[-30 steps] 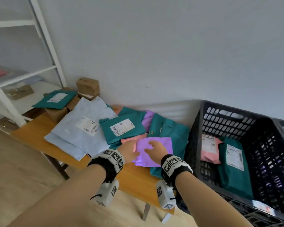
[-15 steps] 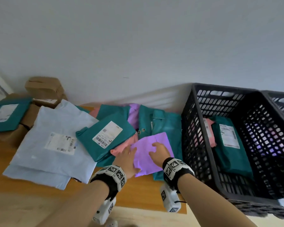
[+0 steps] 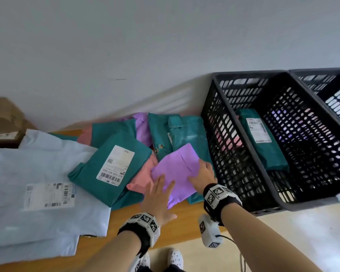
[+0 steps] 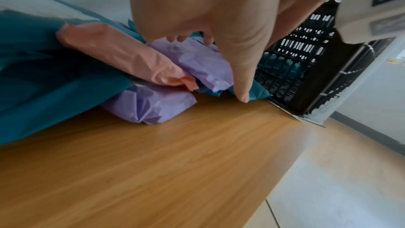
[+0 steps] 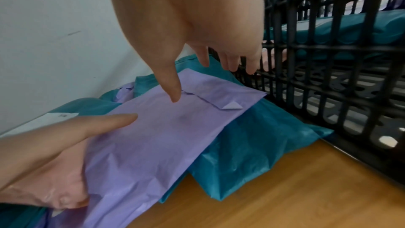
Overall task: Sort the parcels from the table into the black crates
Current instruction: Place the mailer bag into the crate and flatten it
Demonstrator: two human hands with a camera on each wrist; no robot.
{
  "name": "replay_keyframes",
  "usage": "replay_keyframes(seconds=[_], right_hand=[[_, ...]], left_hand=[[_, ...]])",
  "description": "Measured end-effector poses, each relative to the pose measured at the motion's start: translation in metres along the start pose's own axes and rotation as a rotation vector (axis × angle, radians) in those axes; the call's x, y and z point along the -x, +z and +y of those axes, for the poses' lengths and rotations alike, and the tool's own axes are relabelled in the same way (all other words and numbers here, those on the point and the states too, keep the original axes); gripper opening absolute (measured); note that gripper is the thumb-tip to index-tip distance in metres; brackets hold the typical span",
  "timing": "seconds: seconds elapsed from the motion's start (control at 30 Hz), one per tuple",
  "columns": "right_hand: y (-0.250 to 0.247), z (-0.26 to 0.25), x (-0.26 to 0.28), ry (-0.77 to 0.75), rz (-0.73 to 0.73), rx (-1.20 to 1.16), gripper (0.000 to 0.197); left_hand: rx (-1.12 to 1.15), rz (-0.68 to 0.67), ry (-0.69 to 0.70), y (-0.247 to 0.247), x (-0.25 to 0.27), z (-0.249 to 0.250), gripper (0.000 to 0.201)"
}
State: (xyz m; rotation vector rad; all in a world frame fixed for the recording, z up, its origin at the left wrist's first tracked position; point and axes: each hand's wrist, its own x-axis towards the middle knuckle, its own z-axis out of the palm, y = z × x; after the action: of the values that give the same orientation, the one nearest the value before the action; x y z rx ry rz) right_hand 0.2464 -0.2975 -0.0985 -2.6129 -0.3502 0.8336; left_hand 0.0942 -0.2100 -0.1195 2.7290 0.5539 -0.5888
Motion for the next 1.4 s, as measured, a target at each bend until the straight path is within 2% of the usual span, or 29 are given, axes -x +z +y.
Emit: replay_keyframes(seconds=[0.1,0.23,0.33,0.43,0.63,0.77,0.93,1.0,1.07,1.1,1.17,1.23,1.27,1.4], right_hand=[[0.003,0.005,-0.003,0.044,-0.022,-0.018,0.078],[0.006,0.009,-0.004,0.058,-0.01,-0.058,0.075],[0.007,0.011,-0.003,0.042,-0.011,-0.005,0.081],[0.005,0.014,-0.007,0.083,-0.055,-0.081,0.086],[0.0,0.021,-0.005,0.073,-0.029,-0.103,0.067],[-0.008,0.021,0.0,0.016,-0.019,-0.121,0.06],[-0.025,0.01,0.009,-0.098,0.044,-0.066,0.058],[-0.034,0.002,0.011,-0.126,0.078,-0.072,0.052],[-0.045,-0.006,0.012,-0.166,0.113,-0.09,0.044],[-0.05,-0.012,0.013,-0.187,0.127,-0.094,0.042],[-0.059,-0.022,0.013,-0.23,0.13,-0.089,0.039],[-0.067,-0.033,0.014,-0.274,0.136,-0.084,0.037],[-0.072,-0.039,0.015,-0.3,0.146,-0.09,0.036],[-0.088,-0.065,0.025,-0.405,0.116,-0.175,0.037]], left_hand=[[-0.055,0.004,0.025,0.008,0.002,0.007,0.098],[-0.041,0.074,-0.023,0.02,0.001,0.006,0.084],[-0.041,0.108,-0.036,0.023,0.002,0.006,0.077],[-0.057,0.14,-0.031,0.025,-0.001,0.005,0.073],[-0.13,0.138,-0.015,0.016,-0.007,0.001,0.055],[-0.007,0.244,0.002,0.002,-0.007,0.0,0.042],[0.253,0.359,-0.018,-0.031,-0.004,0.003,0.011],[0.275,0.365,-0.013,-0.045,-0.004,0.002,0.015],[0.232,0.378,-0.018,-0.062,-0.004,0.002,0.029],[0.228,0.421,-0.009,-0.068,-0.004,0.002,0.029],[0.267,0.532,0.004,-0.083,-0.003,0.002,0.004],[0.326,0.591,-0.001,-0.096,-0.005,-0.001,0.023],[0.341,0.592,-0.001,-0.105,-0.005,-0.003,0.027],[0.353,0.622,0.003,-0.145,-0.008,-0.015,0.027]])
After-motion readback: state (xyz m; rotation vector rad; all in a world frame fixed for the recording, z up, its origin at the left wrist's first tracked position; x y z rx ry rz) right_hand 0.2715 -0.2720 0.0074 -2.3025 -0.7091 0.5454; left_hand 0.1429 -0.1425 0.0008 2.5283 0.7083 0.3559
